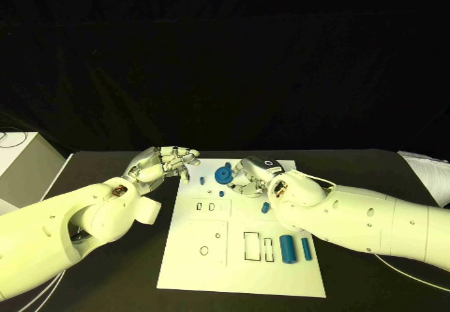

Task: Assemble the parts on the task board

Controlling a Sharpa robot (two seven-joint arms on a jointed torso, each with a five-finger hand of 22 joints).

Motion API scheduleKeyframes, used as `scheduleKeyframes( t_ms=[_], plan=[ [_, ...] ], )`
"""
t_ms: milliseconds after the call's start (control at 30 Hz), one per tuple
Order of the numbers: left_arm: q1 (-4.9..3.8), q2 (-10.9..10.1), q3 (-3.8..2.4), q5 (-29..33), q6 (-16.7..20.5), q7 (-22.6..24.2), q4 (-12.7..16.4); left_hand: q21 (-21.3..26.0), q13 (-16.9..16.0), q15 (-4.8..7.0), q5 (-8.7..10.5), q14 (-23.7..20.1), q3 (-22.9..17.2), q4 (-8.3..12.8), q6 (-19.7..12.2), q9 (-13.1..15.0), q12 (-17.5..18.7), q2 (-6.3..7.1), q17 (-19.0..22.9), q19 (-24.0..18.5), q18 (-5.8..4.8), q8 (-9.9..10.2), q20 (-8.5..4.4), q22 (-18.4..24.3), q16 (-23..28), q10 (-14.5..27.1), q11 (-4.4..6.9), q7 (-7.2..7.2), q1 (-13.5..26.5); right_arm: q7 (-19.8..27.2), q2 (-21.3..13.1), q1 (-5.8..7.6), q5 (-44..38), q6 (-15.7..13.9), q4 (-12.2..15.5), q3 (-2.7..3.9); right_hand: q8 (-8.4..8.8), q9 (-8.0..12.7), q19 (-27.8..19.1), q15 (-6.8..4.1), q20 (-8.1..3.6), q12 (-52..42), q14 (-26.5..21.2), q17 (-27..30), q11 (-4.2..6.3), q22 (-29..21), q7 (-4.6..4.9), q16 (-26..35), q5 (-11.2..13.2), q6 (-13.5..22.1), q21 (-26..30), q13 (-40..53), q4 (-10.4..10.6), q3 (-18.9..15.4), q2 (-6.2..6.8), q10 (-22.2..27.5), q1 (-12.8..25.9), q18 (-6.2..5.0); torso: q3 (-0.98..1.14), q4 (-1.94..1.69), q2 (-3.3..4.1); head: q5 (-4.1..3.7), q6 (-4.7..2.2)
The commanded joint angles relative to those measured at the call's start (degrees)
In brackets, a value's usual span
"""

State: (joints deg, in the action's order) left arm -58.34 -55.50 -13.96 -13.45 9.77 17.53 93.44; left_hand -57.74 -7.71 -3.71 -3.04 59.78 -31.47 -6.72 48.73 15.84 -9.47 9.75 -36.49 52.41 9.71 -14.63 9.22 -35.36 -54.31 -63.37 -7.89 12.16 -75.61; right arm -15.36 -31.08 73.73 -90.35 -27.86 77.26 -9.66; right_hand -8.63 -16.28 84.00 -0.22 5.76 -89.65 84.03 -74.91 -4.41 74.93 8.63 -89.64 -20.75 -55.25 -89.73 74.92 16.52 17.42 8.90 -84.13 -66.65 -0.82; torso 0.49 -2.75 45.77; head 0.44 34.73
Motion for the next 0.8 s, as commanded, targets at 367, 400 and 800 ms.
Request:
scheduleKeyframes(
  t_ms=[367,400,800],
  plan=[
    [0.04,0.05,-0.04,-0.16,-0.76,0.44,-0.01,0.16,-0.07,-0.04,0.2,-0.17,-0.3,0.06,-0.39,0.06,0.14,-0.42,0.05,-0.38,0.85,0.32,0.05,0.08,0.29,0.26,0.0,-0.05,-0.17,1.31,-0.95,0.58,0.31,-4.17,1.84,0.68,0.29,0.03,6.0,-0.42,-0.43,-0.35,5.97,-15.09,0.43,15.07,0.0,-0.36,0.25,0.23,-0.27,15.08,-0.52,1.31,1.08,-5.87,-0.53,0.82,-0.01,0.03,0.02,-0.08,-0.24],
    [0.04,0.06,-0.04,-0.16,-0.76,0.45,-0.03,0.16,-0.07,-0.04,0.2,-0.17,-0.3,0.06,-0.39,0.06,0.14,-0.42,0.05,-0.38,0.85,0.32,0.05,0.08,0.29,0.26,0.0,-0.05,-0.17,1.41,-0.78,0.6,0.41,-4.13,1.75,0.7,0.5,0.1,6.0,-0.35,-0.41,-0.35,5.97,-15.09,0.36,15.07,0.11,-0.36,0.31,0.53,-0.27,15.08,-0.55,1.48,1.27,-5.87,-0.71,0.82,-0.01,0.01,0.03,-0.13,-0.28],
    [0.04,0.18,-0.04,-0.16,-0.81,0.45,-0.06,0.16,-0.07,-0.04,0.2,-0.17,-0.3,0.06,-0.39,0.06,0.14,-0.42,0.05,-0.38,0.85,0.32,0.05,0.08,0.29,0.26,0.0,-0.05,-0.17,1.94,2.59,0.65,1.03,-2.25,-1.49,0.74,0.97,0.26,6.0,-0.23,-0.32,-0.35,5.97,-15.07,0.24,15.07,0.22,-0.35,0.7,1.15,-0.27,15.08,-0.6,1.76,1.73,-5.87,-1.1,0.82,-0.08,-0.12,0.07,-0.42,-0.42]
  ],
)
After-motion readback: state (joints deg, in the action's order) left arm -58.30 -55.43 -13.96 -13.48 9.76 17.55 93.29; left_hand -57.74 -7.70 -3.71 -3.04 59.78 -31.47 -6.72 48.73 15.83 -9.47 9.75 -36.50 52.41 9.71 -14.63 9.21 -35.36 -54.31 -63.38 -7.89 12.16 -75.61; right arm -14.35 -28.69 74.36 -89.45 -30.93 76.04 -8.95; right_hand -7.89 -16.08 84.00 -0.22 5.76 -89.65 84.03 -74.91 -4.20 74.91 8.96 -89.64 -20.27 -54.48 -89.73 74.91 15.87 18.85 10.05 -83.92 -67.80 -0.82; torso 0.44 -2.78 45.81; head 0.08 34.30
